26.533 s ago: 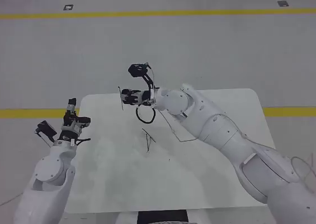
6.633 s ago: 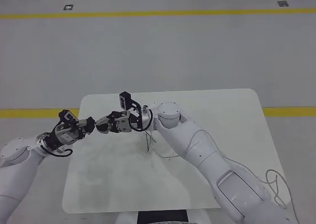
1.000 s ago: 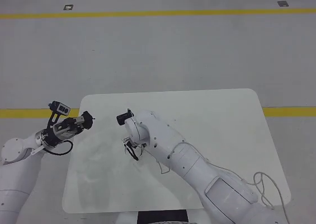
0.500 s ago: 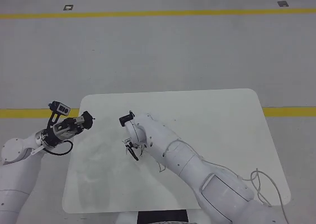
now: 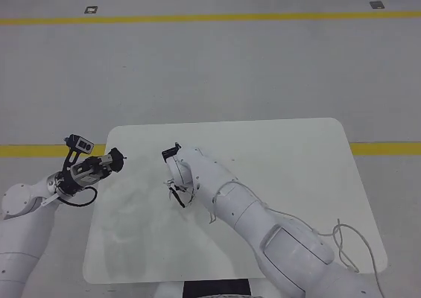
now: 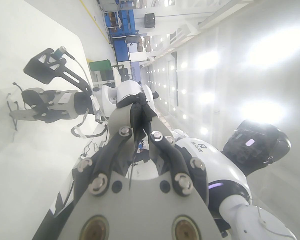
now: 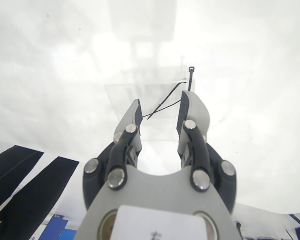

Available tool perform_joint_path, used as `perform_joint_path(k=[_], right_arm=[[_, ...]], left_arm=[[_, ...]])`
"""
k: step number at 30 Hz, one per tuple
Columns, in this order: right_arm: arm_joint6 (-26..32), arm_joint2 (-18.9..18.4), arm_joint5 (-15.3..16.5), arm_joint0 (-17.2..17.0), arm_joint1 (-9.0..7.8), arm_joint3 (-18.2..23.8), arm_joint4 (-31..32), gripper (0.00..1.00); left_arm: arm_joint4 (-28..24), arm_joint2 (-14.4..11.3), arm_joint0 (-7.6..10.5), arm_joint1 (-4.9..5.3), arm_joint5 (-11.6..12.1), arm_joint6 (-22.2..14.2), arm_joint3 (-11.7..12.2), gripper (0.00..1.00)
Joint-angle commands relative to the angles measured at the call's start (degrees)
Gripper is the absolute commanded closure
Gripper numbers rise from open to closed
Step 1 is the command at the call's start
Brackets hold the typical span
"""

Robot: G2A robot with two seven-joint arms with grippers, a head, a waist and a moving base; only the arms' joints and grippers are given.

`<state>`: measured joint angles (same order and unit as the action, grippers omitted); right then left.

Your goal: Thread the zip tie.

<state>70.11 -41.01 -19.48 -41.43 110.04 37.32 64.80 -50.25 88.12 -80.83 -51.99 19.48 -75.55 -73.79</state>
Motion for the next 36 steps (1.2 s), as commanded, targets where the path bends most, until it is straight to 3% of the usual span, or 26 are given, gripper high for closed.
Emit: perform_joint_path(k=[1,19,36], right_arm=[[-0.1,0.1,0.0,-0.2,0.35,-0.2,-0.1,0.71],[-3.1,1.3,0.0,2.6,2.20,-7.8,-4.1,0.75],[-5.0,5.2,1.4,4.6,3.18,-12.6,-9.9,0.79]], left_arm=[[0.0,0.0,0.00,0.00,0.0,0.0,0.0,1.00],[0.0,0.0,0.00,0.00,0.0,0.0,0.0,1.00],[0.0,0.0,0.00,0.00,0.0,0.0,0.0,1.00]])
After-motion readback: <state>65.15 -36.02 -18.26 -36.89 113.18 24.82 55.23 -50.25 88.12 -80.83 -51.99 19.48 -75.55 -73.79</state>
